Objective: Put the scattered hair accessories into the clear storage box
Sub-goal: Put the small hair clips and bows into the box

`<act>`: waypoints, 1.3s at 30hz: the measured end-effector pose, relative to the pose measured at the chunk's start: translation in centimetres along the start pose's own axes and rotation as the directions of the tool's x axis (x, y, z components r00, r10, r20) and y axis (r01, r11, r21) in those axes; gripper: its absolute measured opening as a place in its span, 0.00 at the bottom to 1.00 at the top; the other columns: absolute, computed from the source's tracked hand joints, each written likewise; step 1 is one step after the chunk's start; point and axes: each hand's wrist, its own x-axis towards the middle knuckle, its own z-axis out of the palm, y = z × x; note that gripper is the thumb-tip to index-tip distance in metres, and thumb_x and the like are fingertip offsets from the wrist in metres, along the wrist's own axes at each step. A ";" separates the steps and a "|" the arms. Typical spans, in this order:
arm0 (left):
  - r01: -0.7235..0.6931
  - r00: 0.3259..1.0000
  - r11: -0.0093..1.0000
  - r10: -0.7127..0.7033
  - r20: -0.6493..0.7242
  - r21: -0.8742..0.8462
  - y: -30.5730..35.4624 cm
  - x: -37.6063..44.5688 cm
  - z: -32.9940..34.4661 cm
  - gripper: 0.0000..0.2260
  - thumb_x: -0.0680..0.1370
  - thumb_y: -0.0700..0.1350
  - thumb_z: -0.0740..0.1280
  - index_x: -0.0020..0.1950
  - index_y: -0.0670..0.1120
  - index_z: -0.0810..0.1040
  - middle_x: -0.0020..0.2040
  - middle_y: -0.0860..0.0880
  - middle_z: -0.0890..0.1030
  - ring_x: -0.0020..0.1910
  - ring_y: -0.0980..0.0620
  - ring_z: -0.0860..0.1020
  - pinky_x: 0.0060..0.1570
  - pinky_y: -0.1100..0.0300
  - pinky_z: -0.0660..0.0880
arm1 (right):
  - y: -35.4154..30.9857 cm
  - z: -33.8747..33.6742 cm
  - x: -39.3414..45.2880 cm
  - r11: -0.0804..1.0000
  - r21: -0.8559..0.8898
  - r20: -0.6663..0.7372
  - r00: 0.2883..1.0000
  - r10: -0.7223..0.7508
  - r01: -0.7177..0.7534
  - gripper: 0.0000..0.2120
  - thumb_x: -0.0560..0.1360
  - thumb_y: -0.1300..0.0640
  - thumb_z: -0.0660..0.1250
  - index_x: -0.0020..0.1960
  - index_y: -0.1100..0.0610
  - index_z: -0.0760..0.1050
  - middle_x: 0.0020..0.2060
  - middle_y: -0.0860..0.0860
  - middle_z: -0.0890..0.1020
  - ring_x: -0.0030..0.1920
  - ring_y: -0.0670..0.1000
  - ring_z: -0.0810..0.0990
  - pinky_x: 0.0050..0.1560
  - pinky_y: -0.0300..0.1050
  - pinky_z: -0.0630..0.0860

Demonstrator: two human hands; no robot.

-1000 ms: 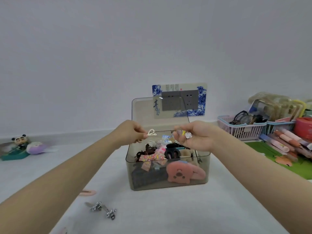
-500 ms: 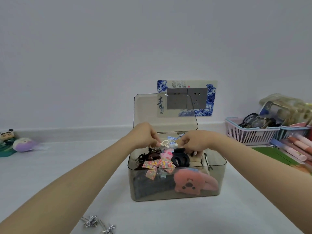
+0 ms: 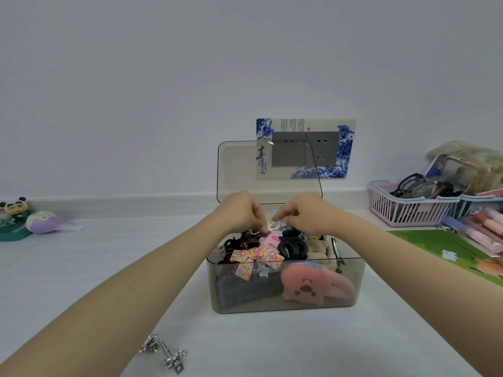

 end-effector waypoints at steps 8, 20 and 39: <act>-0.028 0.974 0.999 0.018 -0.225 -0.042 -0.5 -3.9 -2.8 0.06 0.71 0.47 0.73 0.44 0.46 0.84 0.42 0.51 0.82 0.41 0.56 0.77 0.41 0.62 0.70 | -2.1 -0.1 -2.0 0.989 -0.050 -0.155 0.977 -0.144 0.138 0.13 0.77 0.57 0.59 0.55 0.49 0.80 0.58 0.49 0.82 0.58 0.50 0.77 0.58 0.43 0.72; 0.121 0.976 0.987 -0.137 -0.168 -0.104 -5.7 -19.0 -4.4 0.04 0.74 0.44 0.69 0.41 0.52 0.82 0.39 0.58 0.81 0.36 0.60 0.77 0.30 0.65 0.74 | -10.5 6.9 -8.7 0.822 -0.125 -0.249 0.784 -0.568 0.556 0.13 0.72 0.53 0.62 0.51 0.50 0.82 0.42 0.47 0.83 0.50 0.52 0.75 0.56 0.49 0.69; 0.174 0.984 0.974 -0.177 -0.012 -0.146 -11.1 -21.6 -1.9 0.04 0.69 0.45 0.74 0.43 0.48 0.83 0.39 0.55 0.80 0.31 0.66 0.74 0.32 0.69 0.73 | -13.0 13.1 -9.8 0.969 0.218 0.037 0.992 -0.123 0.112 0.11 0.71 0.55 0.69 0.53 0.53 0.79 0.37 0.41 0.75 0.37 0.40 0.73 0.34 0.26 0.68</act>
